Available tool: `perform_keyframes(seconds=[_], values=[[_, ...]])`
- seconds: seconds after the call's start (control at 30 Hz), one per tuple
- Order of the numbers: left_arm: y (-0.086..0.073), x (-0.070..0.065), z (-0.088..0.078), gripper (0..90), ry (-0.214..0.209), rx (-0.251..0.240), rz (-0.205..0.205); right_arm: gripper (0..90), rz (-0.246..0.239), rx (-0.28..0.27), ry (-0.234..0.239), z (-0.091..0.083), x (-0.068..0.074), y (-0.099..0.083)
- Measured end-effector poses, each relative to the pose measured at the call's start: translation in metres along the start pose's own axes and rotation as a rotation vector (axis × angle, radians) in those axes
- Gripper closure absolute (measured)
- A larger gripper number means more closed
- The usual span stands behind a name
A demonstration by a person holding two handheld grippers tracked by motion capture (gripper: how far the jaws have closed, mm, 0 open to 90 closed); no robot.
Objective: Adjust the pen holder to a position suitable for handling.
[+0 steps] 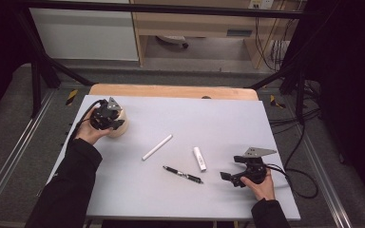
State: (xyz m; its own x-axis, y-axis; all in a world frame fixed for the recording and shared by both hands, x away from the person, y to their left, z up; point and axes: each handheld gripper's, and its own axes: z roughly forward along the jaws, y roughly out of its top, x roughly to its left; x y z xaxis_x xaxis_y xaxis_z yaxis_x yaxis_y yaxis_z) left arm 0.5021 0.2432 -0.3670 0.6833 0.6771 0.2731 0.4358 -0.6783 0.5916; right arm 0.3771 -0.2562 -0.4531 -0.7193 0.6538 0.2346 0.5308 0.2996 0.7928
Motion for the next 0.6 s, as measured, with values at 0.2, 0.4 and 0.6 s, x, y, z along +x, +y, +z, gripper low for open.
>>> perform_keyframes(seconds=[0.2, 0.4, 0.6], values=[[-0.0024, -0.0021, -0.0024, 73.2, -0.003, -0.002, -0.002, 0.8, 0.0, 0.0, 0.0, 0.0002, 0.0, 0.0], [-0.0038, -0.005, -0.0042, 73.5, -0.01, 0.01, 0.01, 0.8, 0.003, 0.002, 0.001, 0.0005, 0.0003, -0.0002], [-0.0036, -0.0052, -0.0079, 74.1, -0.005, -0.003, 0.026, 0.8, 0.002, 0.002, 0.002, 0.0006, 0.0003, -0.0002]])
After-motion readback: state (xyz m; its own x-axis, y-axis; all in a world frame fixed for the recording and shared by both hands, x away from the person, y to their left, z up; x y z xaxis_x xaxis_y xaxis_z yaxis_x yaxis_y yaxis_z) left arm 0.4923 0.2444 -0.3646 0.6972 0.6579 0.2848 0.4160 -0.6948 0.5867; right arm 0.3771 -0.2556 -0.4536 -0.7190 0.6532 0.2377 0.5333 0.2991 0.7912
